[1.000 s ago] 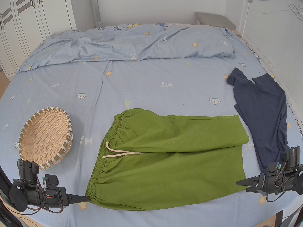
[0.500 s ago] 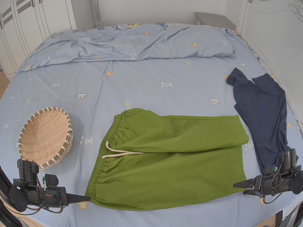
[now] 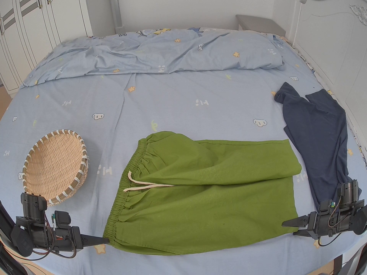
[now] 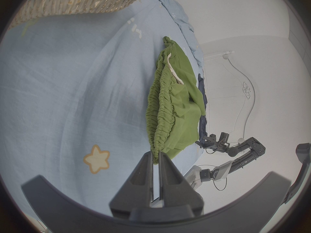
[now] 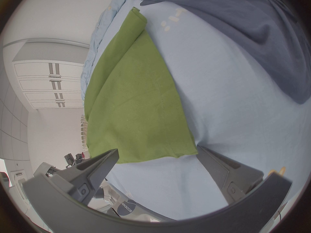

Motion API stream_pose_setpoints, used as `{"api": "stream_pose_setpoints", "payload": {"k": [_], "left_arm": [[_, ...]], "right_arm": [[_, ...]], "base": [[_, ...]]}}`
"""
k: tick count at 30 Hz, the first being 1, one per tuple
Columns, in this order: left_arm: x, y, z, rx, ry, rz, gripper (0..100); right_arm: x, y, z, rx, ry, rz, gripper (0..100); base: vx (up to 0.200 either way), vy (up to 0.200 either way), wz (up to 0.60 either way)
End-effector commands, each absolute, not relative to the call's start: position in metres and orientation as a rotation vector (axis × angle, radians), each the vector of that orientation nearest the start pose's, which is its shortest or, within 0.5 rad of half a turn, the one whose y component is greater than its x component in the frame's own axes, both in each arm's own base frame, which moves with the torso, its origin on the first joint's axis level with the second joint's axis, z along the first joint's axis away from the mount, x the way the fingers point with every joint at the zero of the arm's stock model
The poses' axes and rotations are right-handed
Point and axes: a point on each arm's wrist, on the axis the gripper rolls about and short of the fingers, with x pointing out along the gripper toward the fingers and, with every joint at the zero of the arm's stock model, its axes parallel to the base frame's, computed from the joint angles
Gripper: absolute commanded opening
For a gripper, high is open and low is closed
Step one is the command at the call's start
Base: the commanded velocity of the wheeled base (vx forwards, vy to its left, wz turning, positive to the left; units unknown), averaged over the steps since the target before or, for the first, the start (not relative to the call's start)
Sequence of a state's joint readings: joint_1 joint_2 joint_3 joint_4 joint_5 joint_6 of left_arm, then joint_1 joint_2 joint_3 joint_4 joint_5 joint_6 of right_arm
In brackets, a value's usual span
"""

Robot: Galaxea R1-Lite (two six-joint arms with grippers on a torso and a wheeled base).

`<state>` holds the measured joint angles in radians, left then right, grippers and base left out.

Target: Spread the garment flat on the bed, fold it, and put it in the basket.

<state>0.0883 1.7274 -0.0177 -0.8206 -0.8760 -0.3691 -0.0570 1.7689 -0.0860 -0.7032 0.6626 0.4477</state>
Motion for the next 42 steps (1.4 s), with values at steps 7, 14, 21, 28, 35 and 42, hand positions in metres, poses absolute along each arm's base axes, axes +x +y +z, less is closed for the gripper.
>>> {"api": "stream_pose_setpoints", "payload": {"k": [7,14,21,28,35,42], "left_arm": [[0.153,-0.004,0.037,-0.764,0.965,-0.577,0],[0.153,-0.004,0.037,-0.764,0.967,-0.577,0],[0.152,-0.004,0.038,-0.765,0.966,-0.575,0],[0.147,0.008,0.044,-0.798,0.918,-0.505,0],[0.135,0.008,0.047,-0.808,0.946,-0.484,0],[0.123,0.006,0.046,-0.815,1.009,-0.474,0]], "right_arm": [[0.174,0.003,0.029,0.757,1.044,0.348,100],[0.174,-0.003,0.028,0.776,1.031,0.318,0],[0.174,-0.006,0.028,0.782,1.028,0.306,0],[0.161,-0.002,0.034,0.760,1.011,0.323,0],[0.139,0.009,0.042,0.715,1.026,0.379,0],[0.129,0.012,0.040,0.619,1.093,0.369,0]], "base": [[0.000,0.000,0.00],[0.000,0.000,0.00],[0.000,0.000,0.00],[0.000,0.000,0.00],[0.000,0.000,0.00],[0.000,0.000,0.00]]}}
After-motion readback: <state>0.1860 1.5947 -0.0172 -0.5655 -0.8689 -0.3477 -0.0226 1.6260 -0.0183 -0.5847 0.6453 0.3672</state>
